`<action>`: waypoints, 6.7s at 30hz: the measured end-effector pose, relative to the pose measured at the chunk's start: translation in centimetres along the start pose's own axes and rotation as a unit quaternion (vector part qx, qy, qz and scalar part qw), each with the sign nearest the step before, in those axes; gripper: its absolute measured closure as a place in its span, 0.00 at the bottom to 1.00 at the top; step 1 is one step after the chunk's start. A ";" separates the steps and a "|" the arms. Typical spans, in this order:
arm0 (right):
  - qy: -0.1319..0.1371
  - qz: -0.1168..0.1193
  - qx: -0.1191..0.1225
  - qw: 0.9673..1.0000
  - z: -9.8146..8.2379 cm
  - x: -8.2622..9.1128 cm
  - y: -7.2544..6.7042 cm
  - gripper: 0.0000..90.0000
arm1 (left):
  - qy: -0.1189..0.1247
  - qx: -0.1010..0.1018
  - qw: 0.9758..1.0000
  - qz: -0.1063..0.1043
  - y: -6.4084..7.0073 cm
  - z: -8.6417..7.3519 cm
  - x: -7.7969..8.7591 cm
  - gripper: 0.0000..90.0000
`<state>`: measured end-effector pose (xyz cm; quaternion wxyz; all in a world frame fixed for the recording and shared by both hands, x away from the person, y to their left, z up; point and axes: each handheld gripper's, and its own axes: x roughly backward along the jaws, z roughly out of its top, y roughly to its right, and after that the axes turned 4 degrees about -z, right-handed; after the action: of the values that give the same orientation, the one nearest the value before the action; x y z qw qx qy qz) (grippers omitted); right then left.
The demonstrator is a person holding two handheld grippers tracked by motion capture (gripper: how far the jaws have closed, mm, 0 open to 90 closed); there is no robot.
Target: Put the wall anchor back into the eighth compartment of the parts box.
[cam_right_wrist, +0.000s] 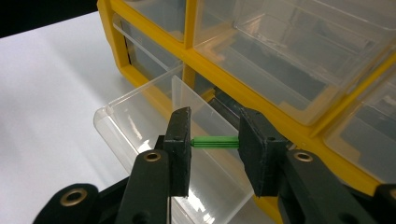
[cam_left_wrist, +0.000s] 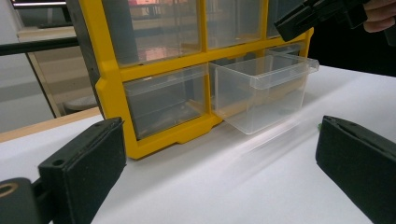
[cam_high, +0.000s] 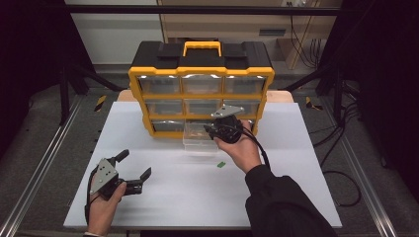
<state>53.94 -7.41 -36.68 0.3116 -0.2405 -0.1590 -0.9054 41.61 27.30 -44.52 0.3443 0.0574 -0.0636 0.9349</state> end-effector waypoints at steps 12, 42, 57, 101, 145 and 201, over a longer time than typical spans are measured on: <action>0.005 0.002 -0.006 1.000 0.4 -0.3 -0.3 0.64 | -0.001 -0.001 1.000 0.000 -0.1 0.0 0.0 0.01; 0.018 -0.033 -0.019 0.999 -2.9 4.7 -0.2 0.20 | 0.003 -0.002 1.000 0.002 0.0 0.0 0.1 0.01; -0.014 -0.030 -0.025 0.999 -6.0 4.2 -0.1 0.13 | 0.003 -0.002 1.000 0.002 0.0 0.0 0.1 0.01; -0.090 -0.004 -0.050 0.995 -10.9 0.6 -0.3 0.16 | 0.004 -0.002 1.000 0.002 0.0 0.1 0.1 0.01; -0.098 0.015 -0.070 0.993 -11.9 -1.3 -1.0 0.53 | 0.001 -0.004 1.000 -0.001 0.1 0.0 -0.1 0.01; -0.074 0.000 -0.063 0.995 -12.8 0.8 0.5 0.73 | 0.003 -0.002 1.000 -0.001 0.0 0.1 0.0 0.01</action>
<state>49.36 -13.76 -46.81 0.2834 -0.3258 -0.1244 -0.8933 41.63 27.29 -44.46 0.3452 0.0539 -0.0648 0.9347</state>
